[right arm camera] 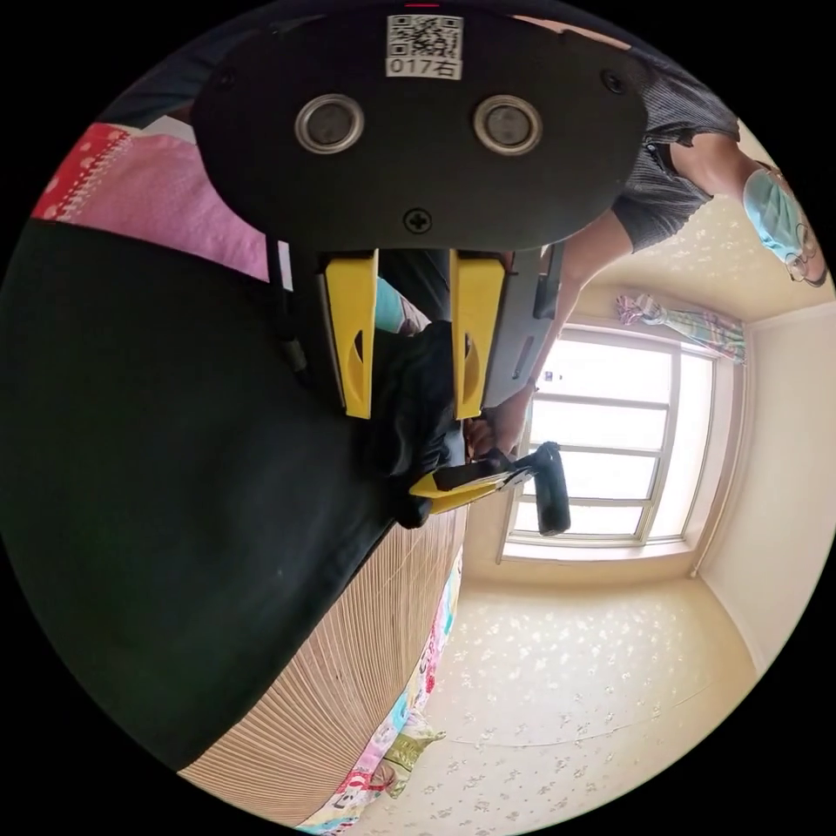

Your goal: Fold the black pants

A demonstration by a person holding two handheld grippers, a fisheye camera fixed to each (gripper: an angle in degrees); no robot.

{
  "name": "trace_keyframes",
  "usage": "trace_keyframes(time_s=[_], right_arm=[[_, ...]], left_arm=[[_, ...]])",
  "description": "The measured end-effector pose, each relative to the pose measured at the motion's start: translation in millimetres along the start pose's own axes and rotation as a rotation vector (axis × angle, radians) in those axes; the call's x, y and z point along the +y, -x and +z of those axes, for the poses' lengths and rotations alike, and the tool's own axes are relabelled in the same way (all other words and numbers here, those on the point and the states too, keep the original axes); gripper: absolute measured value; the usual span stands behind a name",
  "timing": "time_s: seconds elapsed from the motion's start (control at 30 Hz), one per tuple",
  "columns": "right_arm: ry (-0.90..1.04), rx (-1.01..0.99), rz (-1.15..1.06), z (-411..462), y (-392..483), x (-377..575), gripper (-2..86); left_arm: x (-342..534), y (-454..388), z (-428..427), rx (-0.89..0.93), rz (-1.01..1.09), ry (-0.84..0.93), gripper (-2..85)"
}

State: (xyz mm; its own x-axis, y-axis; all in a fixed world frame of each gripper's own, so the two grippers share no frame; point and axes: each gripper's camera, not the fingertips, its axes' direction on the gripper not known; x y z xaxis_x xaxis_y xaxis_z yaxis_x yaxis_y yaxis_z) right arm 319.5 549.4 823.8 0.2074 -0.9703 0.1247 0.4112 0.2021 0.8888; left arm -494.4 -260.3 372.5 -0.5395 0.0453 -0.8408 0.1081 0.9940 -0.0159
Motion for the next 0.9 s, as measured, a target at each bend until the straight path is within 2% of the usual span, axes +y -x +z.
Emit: trace_keyframes(time_s=[0.07,0.2,0.27,0.37,0.47,0.57,0.63,0.7,0.8,0.87,0.9], right_arm=[[-0.002,0.029,-0.011,0,0,-3,13.4],[-0.009,0.087,-0.038,1,-2,-11,13.5],[0.004,0.111,-0.056,7,-3,-13,13.1],[0.015,0.130,-0.107,20,-1,-11,12.2],[0.054,0.152,-0.132,38,1,-14,8.1],[0.126,0.050,-0.231,41,21,-28,4.5],[0.133,-0.044,-0.489,30,72,-31,3.8],[0.131,-0.032,-0.593,25,98,-38,3.7],[0.102,-0.007,-0.491,24,79,-73,4.0],[0.119,0.044,-0.302,30,37,-99,4.7],[0.137,0.082,-0.124,31,1,-111,5.5]], left_arm=[[28,-4,-31,0.013,0.022,-0.110,7.1],[88,-5,-95,0.135,0.060,-0.345,6.5],[128,1,-131,0.254,0.083,-0.477,6.4],[169,6,-166,0.408,0.159,-0.584,6.4],[195,1,-194,0.475,0.279,-0.619,6.4],[205,-3,-220,0.526,0.396,-0.617,6.4],[200,-4,-231,0.591,0.480,-0.605,6.5],[183,-1,-234,0.643,0.507,-0.599,6.5],[130,18,-215,0.600,0.332,-0.544,7.2],[85,44,-177,0.430,0.004,-0.428,11.1],[77,49,-168,0.388,-0.060,-0.395,12.8]])
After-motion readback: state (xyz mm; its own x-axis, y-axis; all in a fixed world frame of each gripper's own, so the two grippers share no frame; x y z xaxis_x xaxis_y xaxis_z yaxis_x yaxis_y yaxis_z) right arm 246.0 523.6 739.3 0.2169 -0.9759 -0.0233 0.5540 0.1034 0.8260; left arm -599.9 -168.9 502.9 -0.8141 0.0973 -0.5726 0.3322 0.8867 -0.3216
